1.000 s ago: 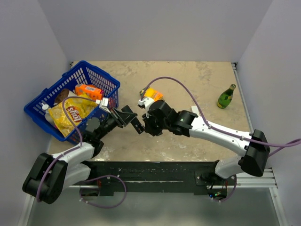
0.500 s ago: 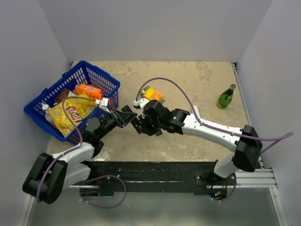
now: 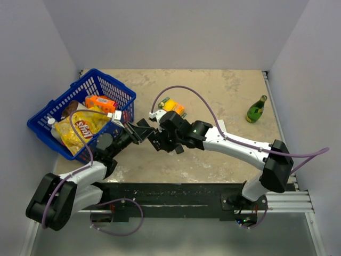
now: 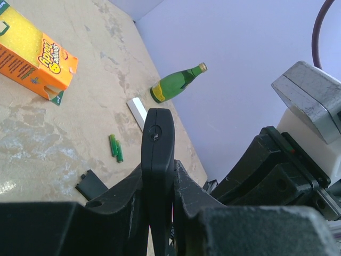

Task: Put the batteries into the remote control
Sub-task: Load the battery into the remote control.

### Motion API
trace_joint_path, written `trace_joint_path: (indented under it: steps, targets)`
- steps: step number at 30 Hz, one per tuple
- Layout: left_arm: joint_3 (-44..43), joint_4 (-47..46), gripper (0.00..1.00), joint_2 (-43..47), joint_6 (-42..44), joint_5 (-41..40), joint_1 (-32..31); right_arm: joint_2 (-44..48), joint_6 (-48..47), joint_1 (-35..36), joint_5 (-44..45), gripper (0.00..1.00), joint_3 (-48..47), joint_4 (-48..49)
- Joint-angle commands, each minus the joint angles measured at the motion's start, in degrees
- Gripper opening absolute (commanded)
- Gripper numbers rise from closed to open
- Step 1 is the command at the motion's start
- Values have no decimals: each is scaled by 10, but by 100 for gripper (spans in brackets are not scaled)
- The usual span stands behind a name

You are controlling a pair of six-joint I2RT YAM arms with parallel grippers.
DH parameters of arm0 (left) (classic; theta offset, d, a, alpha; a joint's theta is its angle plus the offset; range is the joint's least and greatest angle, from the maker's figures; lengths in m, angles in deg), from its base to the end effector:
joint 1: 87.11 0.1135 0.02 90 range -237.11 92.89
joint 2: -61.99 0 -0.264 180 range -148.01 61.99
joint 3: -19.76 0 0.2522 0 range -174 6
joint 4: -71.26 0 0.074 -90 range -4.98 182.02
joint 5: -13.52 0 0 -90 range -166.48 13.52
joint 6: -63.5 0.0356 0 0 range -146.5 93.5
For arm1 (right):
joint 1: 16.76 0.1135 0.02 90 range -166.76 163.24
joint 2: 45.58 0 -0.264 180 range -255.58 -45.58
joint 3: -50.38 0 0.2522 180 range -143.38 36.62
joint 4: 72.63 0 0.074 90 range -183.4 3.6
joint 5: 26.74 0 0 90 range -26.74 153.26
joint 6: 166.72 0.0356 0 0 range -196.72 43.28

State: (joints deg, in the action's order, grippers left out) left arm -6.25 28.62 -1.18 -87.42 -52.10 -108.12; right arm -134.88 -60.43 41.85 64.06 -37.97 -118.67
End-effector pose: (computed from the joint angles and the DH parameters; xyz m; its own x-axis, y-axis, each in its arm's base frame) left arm 0.1887 -0.0882 0.2069 -0.5773 -0.6310 -0.5183 0.4231 0.3117 -0.8508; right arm 0.1794 0.2931 0.2932 -0.6036 -0.4508 -0.6576 -0.7077 0.6828 0.1815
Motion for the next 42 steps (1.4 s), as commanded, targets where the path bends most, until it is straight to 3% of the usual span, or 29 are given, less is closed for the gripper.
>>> trace_joint_path:
  steps: [1,15,25,32,42]
  targets:
    - [0,-66,0,-5,-31,22,-1,-8,-14,3,15,0,-29,7]
    - [-3,-56,0,-10,-96,12,-5,-24,-28,3,28,0,-50,-3]
    - [5,-68,0,-15,-132,-27,-5,-10,-28,3,37,12,-60,-17]
    - [6,-92,0,-34,-158,-39,-5,-12,-29,3,39,14,-71,-28]
    - [-9,-88,0,-38,-140,-32,-4,-20,-35,3,35,14,-85,-59]
